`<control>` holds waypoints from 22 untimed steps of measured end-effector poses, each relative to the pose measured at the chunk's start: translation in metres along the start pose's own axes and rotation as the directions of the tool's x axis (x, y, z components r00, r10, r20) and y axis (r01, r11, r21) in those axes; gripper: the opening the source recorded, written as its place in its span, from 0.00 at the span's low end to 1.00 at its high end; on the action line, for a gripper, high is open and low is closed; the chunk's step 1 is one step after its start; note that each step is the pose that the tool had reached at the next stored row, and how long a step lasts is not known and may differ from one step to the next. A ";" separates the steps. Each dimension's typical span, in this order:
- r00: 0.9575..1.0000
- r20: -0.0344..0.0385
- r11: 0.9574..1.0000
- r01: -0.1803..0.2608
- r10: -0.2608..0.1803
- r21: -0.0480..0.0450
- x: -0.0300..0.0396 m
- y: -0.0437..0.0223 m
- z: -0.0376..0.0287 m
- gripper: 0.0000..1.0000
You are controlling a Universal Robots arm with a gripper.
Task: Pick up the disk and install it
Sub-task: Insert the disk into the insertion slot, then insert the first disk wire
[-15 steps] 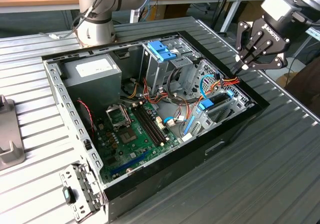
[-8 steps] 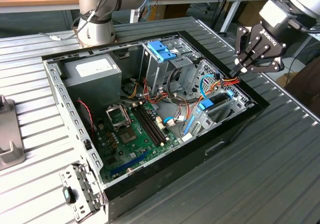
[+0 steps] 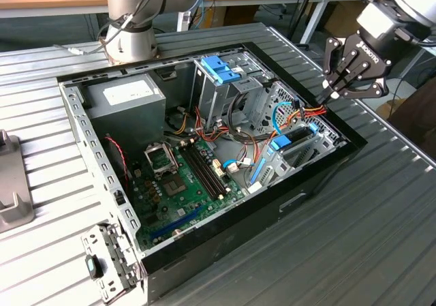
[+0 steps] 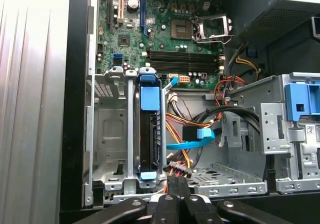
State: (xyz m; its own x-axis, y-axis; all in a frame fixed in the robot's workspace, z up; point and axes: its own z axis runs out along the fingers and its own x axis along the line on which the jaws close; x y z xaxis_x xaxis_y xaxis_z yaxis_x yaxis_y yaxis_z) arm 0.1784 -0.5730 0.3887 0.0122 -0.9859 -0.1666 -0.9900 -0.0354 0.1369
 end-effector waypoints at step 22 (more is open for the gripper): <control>1.000 -0.001 1.000 0.010 -0.010 -0.006 -0.0087 -0.0174 0.0101 0.36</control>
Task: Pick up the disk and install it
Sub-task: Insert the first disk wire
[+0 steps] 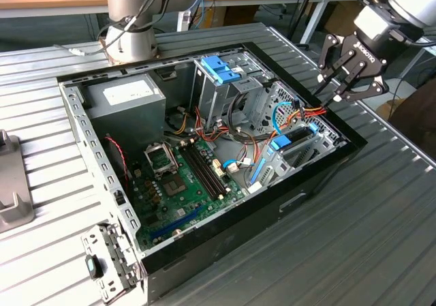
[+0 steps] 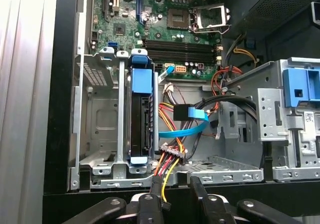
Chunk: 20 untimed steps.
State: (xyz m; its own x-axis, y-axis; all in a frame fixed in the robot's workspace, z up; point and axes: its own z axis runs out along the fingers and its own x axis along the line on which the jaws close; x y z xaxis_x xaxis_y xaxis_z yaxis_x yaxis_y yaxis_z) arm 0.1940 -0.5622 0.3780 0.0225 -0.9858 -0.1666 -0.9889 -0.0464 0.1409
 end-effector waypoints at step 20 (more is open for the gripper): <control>1.000 -0.002 1.000 0.006 -0.006 -0.003 0.0019 -0.0216 0.0002 0.36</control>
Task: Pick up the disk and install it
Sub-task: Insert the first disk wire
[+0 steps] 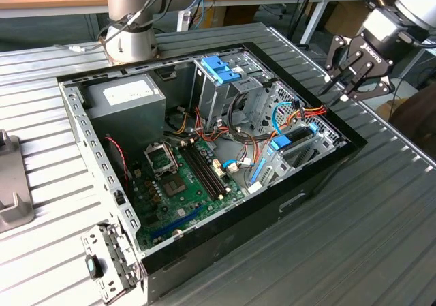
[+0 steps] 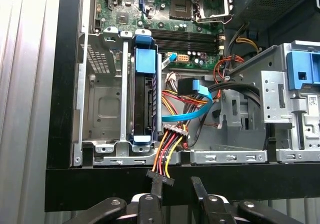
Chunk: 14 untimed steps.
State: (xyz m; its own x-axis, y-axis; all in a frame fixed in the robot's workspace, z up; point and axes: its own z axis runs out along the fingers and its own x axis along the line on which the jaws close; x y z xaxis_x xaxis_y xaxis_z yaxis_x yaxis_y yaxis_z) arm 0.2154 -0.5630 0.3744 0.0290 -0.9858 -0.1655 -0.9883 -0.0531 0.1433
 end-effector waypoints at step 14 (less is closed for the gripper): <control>1.000 0.000 1.000 0.000 0.000 0.000 0.0101 -0.0027 0.0047 0.36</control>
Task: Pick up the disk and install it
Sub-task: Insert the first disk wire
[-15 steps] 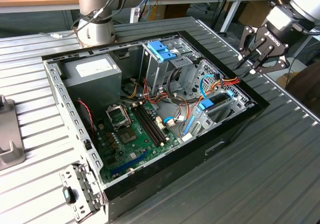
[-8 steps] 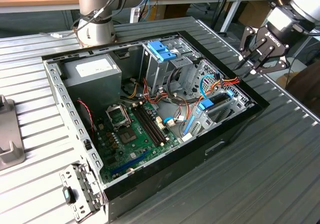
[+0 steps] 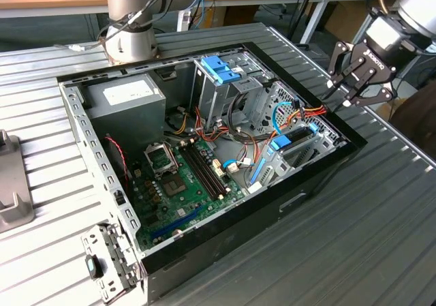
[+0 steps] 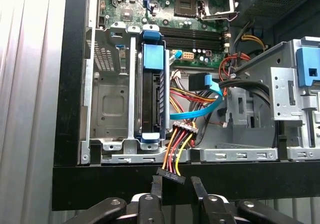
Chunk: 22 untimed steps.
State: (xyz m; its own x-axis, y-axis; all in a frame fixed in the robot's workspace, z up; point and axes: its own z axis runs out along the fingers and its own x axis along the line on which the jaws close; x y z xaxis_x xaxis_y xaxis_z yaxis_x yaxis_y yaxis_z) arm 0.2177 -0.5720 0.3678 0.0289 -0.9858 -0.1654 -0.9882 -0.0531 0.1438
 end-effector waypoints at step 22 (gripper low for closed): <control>1.000 0.000 1.000 0.000 0.000 0.000 0.0039 0.0080 0.0091 0.36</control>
State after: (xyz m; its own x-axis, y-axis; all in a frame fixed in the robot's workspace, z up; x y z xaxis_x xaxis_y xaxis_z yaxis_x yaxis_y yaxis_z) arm 0.2085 -0.5748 0.3595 0.0289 -0.9858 -0.1653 -0.9882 -0.0531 0.1438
